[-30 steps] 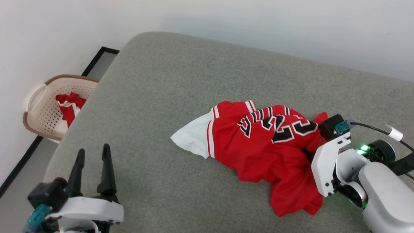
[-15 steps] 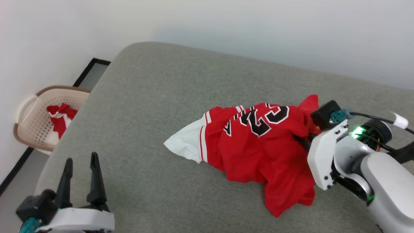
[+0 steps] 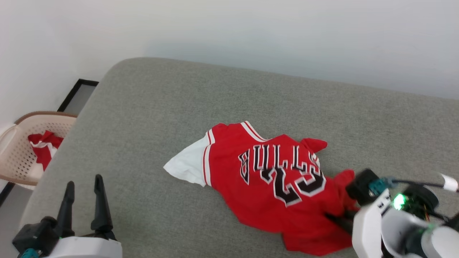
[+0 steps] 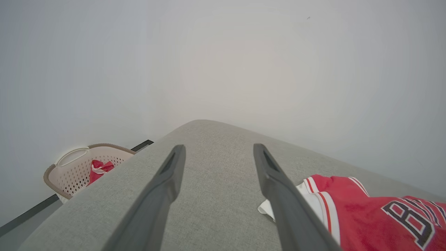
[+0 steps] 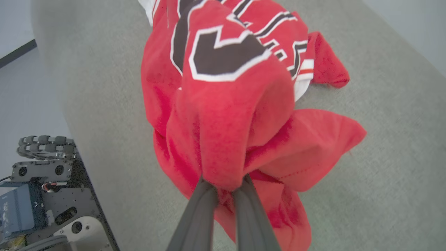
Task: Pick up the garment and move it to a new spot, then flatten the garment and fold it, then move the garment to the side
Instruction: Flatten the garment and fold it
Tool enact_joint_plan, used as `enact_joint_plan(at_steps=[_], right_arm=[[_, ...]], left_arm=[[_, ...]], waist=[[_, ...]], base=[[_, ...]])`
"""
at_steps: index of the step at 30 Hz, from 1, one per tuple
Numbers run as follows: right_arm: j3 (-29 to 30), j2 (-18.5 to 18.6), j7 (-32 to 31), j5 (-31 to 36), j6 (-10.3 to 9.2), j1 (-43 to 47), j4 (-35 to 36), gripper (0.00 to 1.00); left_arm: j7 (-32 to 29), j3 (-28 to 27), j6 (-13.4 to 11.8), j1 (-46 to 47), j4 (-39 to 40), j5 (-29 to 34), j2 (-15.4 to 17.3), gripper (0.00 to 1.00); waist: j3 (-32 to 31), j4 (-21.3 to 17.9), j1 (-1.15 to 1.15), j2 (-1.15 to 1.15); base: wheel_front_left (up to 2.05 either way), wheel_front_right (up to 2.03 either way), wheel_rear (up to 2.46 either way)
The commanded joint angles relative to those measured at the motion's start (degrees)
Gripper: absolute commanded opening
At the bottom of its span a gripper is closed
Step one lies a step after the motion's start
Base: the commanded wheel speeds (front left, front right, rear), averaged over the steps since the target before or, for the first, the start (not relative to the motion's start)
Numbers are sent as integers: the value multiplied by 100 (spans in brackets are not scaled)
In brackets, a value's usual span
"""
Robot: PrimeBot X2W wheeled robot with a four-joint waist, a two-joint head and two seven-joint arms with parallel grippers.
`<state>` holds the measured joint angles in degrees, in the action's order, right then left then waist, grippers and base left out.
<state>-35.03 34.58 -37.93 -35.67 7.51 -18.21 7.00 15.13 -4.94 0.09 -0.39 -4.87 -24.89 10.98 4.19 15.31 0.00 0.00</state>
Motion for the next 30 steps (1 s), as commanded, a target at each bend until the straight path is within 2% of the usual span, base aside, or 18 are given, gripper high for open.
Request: enact_joint_plan(at_steps=[1, 7, 12, 17, 19, 20, 21, 22, 26, 30], right_arm=[[97, 40, -89, -80, -4, 213, 96, 0], [444, 28, -421, -134, -4, 1106, 251, 0], [620, -168, -341, -89, -4, 1596, -37, 0], [491, -348, -162, -105, -4, 1756, -530, 0], [444, -424, -28, -128, -4, 1724, -715, 32], [401, -436, 15, -107, -4, 1697, -806, 44], [369, -465, 59, -135, -4, 1673, -877, 80], [381, -485, 105, -157, -5, 1642, -922, 100], [541, -460, 178, -279, -8, 1573, -930, 100], [723, -388, 73, -411, -5, 1613, -645, 100]], left_arm=[[0, -11, 39, -44, 2, 49, -27, 100], [0, -51, 76, -46, -38, 135, -58, 100], [0, -93, 98, -86, -39, 184, -99, 100], [0, -114, 139, -97, -87, 224, -117, 100], [0, -121, 151, -92, -99, 248, -122, 100], [0, -125, 148, -94, -105, 255, -129, 100], [0, -130, 156, -98, -112, 261, -132, 100], [0, -134, 163, -108, -116, 265, -131, 100], [0, -147, 165, -174, -120, 289, -117, 100], [0, -174, 169, -269, -102, 313, -80, 100]], waist=[[5, -42, 0, 0], [24, -104, 0, 0], [24, -128, 0, 0], [-5, -119, 0, 0], [-17, -111, 0, 0], [-26, -106, 0, 0], [-36, -104, 0, 0], [-48, -104, 0, 0], [-125, -113, 0, 0], [-218, -126, 0, 0]], base=[[0, 0, 0], [0, 0, 0], [0, 0, 0], [0, 0, 0], [0, 0, 0], [0, 0, 0], [0, 0, 0], [0, 0, 0], [0, 0, 0], [0, 0, 0]])
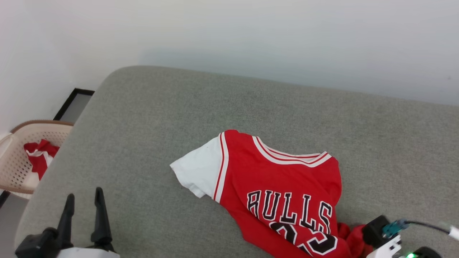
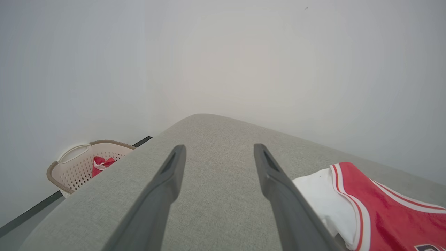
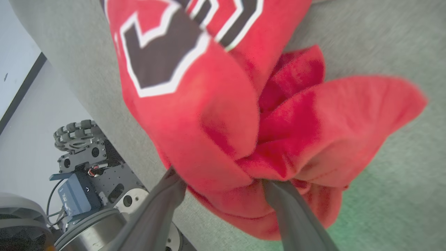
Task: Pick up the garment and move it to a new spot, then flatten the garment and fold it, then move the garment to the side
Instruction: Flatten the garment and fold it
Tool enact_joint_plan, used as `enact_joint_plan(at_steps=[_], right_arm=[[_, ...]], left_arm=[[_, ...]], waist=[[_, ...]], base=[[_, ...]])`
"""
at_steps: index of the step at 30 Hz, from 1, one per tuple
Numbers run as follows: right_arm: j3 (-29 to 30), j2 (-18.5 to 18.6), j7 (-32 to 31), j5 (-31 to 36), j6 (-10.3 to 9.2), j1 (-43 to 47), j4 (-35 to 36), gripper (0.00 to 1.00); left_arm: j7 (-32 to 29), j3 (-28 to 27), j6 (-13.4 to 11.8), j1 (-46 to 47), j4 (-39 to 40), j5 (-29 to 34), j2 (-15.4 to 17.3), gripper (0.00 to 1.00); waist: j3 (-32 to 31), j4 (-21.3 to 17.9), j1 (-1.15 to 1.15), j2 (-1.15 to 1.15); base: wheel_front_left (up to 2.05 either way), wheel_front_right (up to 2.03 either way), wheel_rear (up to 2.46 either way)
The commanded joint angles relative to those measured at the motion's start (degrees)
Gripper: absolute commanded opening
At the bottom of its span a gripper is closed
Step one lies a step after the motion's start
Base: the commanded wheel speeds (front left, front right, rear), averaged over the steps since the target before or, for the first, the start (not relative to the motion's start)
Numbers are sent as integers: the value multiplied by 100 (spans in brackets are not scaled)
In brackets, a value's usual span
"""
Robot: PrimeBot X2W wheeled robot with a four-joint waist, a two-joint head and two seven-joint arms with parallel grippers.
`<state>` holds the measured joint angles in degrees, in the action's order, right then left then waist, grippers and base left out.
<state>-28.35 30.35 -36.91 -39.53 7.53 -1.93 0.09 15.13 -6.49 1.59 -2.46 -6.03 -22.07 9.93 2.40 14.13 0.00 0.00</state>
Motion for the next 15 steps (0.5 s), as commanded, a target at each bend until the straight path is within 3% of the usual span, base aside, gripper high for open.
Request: enact_joint_plan(at_steps=[1, 7, 15], right_arm=[[112, 52, -65, -47, -8, 6, 129, 100], [535, 106, -177, 26, -7, 54, 677, 100], [1212, -178, -192, 295, -7, -156, 1054, 100]], left_arm=[[0, -34, 12, -85, 33, 42, 37, 100], [0, -75, 3, -253, 121, 108, 61, 100], [0, -3, 40, -317, 155, 200, 53, 100]], waist=[[-60, -11, 0, 0], [-176, 18, 0, 0], [-186, 148, 0, 0]], base=[[0, 0, 0], [0, 0, 0], [0, 0, 0]])
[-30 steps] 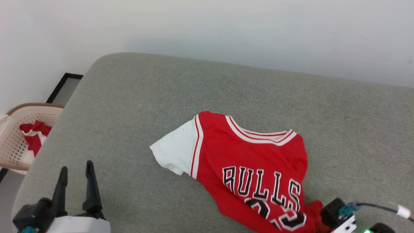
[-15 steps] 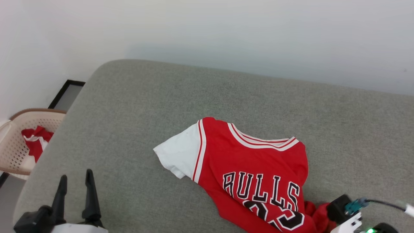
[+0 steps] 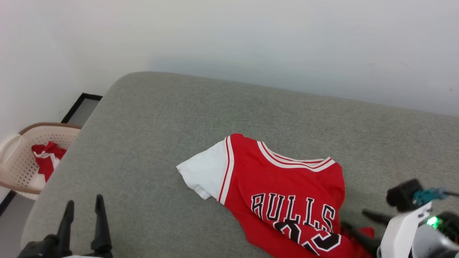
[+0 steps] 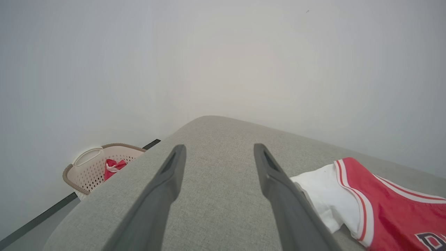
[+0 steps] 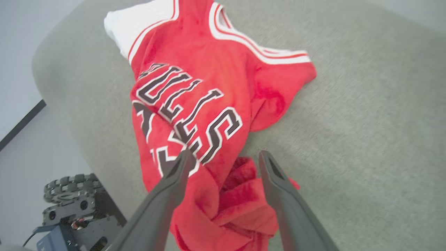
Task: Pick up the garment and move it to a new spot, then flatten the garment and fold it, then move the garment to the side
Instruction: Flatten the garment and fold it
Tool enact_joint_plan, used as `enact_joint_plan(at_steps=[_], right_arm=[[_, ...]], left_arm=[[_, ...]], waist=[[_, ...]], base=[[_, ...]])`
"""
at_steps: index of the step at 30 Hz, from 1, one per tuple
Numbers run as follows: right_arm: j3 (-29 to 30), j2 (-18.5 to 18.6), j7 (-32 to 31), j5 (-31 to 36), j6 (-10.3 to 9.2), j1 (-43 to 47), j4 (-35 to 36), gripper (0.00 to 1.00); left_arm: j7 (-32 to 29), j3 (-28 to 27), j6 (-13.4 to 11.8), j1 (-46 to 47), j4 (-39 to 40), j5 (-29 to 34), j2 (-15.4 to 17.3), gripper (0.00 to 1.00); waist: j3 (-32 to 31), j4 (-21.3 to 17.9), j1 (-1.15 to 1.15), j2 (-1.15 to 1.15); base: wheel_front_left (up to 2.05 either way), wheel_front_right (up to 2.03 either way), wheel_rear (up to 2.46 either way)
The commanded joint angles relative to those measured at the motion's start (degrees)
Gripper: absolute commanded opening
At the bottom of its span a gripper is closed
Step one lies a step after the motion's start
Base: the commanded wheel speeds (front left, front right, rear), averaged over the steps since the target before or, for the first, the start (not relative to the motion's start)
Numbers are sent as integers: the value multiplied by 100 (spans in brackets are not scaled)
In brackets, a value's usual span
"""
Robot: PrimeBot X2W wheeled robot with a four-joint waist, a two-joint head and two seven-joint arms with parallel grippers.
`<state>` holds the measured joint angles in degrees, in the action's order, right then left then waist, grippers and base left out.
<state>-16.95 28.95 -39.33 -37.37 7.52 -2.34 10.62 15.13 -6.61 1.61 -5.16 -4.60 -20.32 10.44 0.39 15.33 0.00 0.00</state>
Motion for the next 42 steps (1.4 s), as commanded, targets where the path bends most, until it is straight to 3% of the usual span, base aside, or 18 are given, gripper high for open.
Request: enact_joint_plan(at_steps=[1, 6, 14, 29, 30, 31, 32, 42], right_arm=[[149, -63, 59, 170, -6, -177, -33, 100], [370, -266, 150, 417, -6, -521, -390, 100], [481, -493, 113, 572, -6, -1273, -1620, 100], [156, -758, 22, 430, -6, -2087, -3496, 100], [89, -762, 51, 437, -6, -2142, -3619, 69], [6, -754, 94, 442, -6, -2181, -3725, 22], [-45, -746, 157, 426, -6, -2216, -3823, 0], [-559, -392, 814, 292, -7, -2584, -4093, 0]], left_arm=[[0, 23, 36, -31, 13, 30, -13, 100], [0, 88, 41, 55, -33, 75, -50, 100], [-22, 277, 89, 290, -247, 118, -76, 100], [-37, 515, 152, 716, -618, 65, -174, 100], [-32, 522, 156, 738, -639, 69, -176, 100], [-28, 532, 163, 751, -662, 69, -180, 100], [-24, 536, 172, 765, -694, 65, -181, 100], [-1, 438, 160, 794, -879, 5, -163, 100]], waist=[[32, 49, 0, 0], [109, 131, 0, 0], [298, 366, 0, 0], [633, 715, 0, 0], [646, 728, 0, 0], [656, 740, 0, 0], [664, 748, 0, 0], [499, 740, 0, 0]], base=[[0, 0, 0], [0, 0, 0], [0, 0, 0], [0, 0, 0], [0, 0, 0], [0, 0, 0], [0, 0, 0], [0, 0, 0]])
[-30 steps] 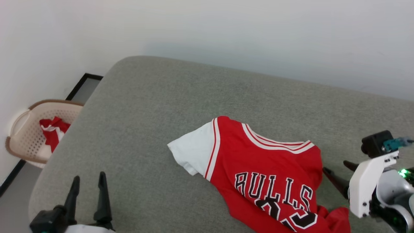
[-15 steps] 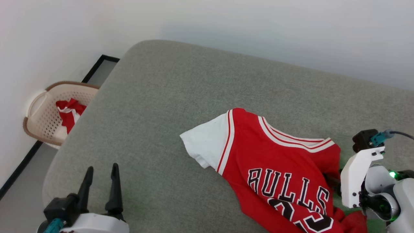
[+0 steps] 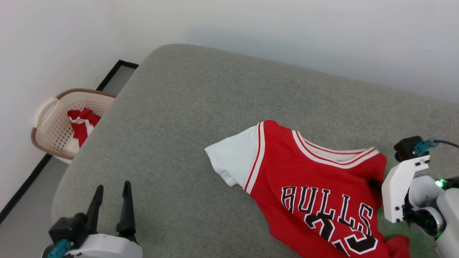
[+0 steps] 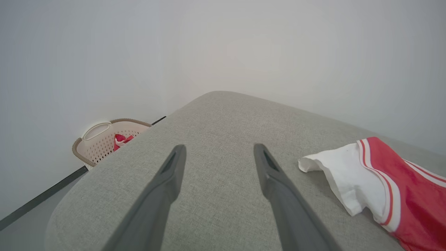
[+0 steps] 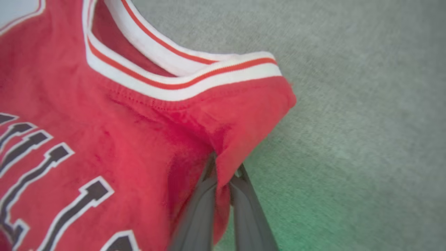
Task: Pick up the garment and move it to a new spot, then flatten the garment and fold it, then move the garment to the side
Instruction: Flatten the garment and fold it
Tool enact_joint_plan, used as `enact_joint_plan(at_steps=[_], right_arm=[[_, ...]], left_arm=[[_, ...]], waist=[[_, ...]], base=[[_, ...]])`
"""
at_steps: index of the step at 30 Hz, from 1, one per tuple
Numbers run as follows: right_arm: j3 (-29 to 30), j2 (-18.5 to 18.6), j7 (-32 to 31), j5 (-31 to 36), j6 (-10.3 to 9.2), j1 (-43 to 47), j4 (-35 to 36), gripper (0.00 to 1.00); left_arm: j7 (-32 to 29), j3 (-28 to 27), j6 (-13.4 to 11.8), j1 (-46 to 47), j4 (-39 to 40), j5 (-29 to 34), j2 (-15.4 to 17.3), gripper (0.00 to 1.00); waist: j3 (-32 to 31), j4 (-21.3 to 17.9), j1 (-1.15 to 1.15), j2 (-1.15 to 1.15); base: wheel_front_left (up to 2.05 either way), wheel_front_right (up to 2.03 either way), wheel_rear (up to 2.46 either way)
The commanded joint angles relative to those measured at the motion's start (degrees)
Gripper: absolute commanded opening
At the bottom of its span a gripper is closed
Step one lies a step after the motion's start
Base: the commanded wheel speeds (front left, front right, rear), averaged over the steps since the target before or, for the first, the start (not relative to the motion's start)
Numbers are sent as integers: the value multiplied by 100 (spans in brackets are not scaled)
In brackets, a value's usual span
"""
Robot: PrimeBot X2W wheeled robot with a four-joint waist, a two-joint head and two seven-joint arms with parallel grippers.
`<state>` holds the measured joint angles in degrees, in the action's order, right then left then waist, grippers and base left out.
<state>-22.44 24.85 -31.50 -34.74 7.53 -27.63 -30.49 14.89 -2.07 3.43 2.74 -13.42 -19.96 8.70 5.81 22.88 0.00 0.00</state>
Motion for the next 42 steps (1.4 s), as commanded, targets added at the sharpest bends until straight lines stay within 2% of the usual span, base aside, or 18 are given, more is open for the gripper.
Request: enact_joint_plan(at_steps=[1, 9, 18, 24, 25, 26, 27, 28, 29, 34, 42], right_arm=[[-79, 62, 93, 44, -8, -88, 53, 0], [-895, 352, 347, 224, -7, -388, 814, 0], [-2310, 152, 57, 152, -7, -450, 1912, 0], [-3057, 74, -141, -113, -7, -233, 2161, 1], [-3133, 72, -153, -150, -7, -206, 2151, 4], [-3192, 70, -149, -197, -7, -181, 2126, 13], [-3233, 58, -125, -236, -7, -148, 2098, 29], [-3260, 54, -81, -238, -7, -137, 2075, 55], [-3264, 54, -39, -253, -7, -127, 2048, 100], [-3074, 52, 37, -582, -7, -80, 2074, 100], [-2534, 285, 47, -877, -7, 16, 2470, 100]], left_arm=[[26, -26, -24, -12, -3, -26, 16, 100], [31, -66, -5, -127, 33, 32, 25, 100], [23, -102, -20, -239, 96, 41, 23, 100], [24, -113, -21, -288, 110, 24, 1, 100], [24, -113, -19, -290, 107, 22, -1, 100], [24, -114, -14, -286, 103, 19, -4, 100], [24, -119, -10, -285, 102, 11, -6, 100], [24, -122, -4, -286, 95, 6, -7, 100], [24, -123, 2, -293, 87, 8, -4, 100], [24, -162, 14, -363, 79, 2, 31, 100], [24, -203, 39, -497, 111, -3, 99, 100]], waist=[[-76, -23, 0, 0], [-296, -27, 0, 0], [-428, 7, 0, 0], [-465, 13, 0, 0], [-470, 11, 0, 0], [-474, 8, 0, 0], [-480, 2, 0, 0], [-486, -4, 0, 0], [-495, -9, 0, 0], [-585, -78, 0, 0], [-724, -158, 0, 0]], base=[[0, 0, 0], [0, 0, 0], [0, 0, 0], [0, 0, 0], [0, 0, 0], [0, 0, 0], [0, 0, 0], [0, 0, 0], [0, 0, 0], [0, 0, 0], [0, 0, 0]])
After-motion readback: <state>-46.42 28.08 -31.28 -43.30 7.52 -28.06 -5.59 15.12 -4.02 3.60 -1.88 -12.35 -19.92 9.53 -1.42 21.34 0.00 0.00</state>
